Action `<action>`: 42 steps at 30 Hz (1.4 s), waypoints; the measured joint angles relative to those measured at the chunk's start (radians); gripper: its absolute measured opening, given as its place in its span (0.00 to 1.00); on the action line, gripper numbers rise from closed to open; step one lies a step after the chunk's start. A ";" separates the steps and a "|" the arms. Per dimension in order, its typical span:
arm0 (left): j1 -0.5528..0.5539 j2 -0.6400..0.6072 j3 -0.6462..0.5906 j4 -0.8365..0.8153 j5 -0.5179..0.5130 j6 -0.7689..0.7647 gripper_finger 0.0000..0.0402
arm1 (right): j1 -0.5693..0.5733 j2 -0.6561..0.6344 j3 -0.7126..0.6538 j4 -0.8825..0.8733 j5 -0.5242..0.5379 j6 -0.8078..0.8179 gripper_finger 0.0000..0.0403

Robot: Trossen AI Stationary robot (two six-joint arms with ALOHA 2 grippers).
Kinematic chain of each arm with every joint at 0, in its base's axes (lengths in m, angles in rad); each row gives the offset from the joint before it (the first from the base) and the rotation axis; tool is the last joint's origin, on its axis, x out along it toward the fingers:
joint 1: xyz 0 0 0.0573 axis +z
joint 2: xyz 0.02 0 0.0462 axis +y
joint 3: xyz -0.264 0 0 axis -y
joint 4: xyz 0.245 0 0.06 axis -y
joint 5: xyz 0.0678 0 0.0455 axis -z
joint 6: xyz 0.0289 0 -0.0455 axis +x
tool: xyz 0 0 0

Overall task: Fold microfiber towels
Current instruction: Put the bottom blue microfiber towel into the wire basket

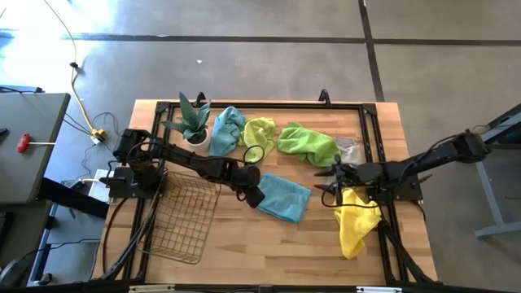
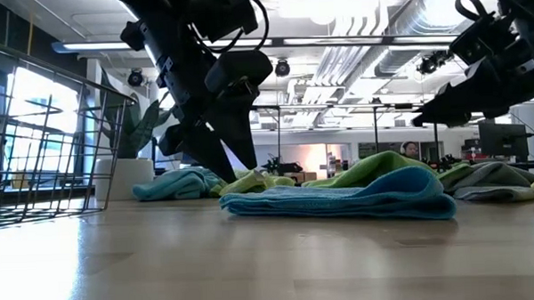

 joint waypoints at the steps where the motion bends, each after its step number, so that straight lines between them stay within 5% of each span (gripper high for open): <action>1: -0.001 0.000 0.000 0.000 0.000 0.000 0.51 | 0.000 -0.015 0.000 -0.013 0.006 -0.006 0.47; 19: -0.002 0.000 0.000 0.003 0.006 -0.027 0.51 | 0.000 -0.310 0.001 -0.363 0.096 0.001 0.47; 27: -0.002 0.000 0.000 0.028 0.005 -0.017 0.51 | 0.000 -0.318 0.002 -0.393 0.045 0.149 0.47; 42: -0.009 0.000 0.000 0.086 -0.003 -0.051 0.51 | 0.000 -0.318 0.002 -0.394 0.040 0.179 0.47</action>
